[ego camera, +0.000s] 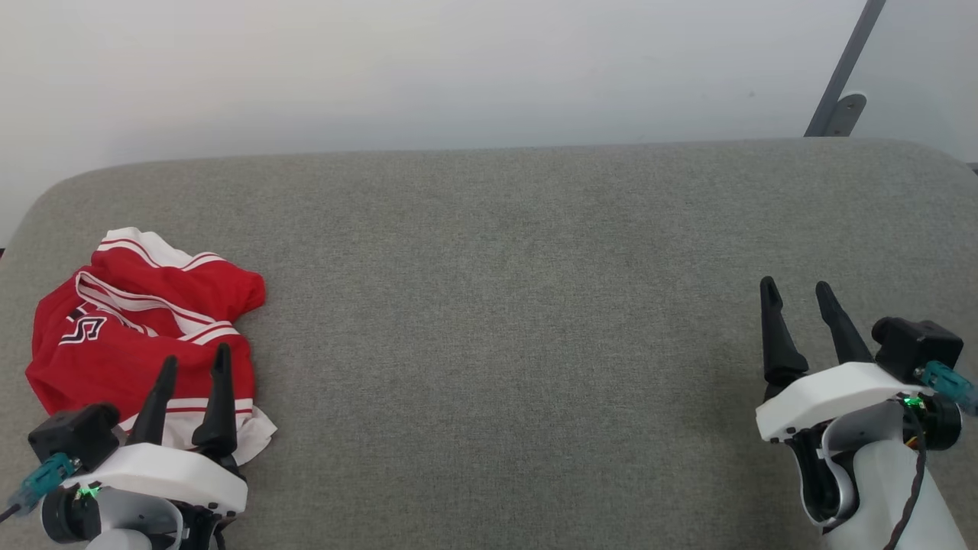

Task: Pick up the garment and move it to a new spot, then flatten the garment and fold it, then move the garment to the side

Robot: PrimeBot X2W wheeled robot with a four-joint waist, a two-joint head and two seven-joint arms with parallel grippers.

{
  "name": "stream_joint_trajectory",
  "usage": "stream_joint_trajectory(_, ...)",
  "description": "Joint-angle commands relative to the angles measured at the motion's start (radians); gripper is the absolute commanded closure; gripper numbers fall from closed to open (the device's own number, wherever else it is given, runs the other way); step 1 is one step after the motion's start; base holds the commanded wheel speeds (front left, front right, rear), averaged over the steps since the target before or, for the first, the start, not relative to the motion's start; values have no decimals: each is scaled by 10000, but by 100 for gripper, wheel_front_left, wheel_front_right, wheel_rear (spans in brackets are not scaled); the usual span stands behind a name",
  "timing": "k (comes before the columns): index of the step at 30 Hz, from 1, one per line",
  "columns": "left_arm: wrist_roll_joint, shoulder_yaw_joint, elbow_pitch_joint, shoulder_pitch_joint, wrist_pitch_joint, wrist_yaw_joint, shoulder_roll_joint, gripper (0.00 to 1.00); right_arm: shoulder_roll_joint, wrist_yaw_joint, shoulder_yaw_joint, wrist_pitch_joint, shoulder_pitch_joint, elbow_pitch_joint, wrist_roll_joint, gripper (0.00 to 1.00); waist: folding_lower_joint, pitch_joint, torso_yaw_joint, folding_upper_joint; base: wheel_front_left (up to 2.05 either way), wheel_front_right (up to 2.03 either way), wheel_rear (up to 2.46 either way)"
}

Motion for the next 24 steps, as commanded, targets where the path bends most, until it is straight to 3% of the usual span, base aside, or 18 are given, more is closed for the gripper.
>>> stream_joint_trajectory(1,218,-37,-34,2,-104,-25,130,0,14,2,-20,-101,-70,-99,-259,0,0,9,-4,0,0,0,0)
stream_joint_trajectory(24,978,-403,249,-45,-620,-24,661,0,93,3,-392,-618,-256,89,-1546,0,0,249,52,0,0,0,0)
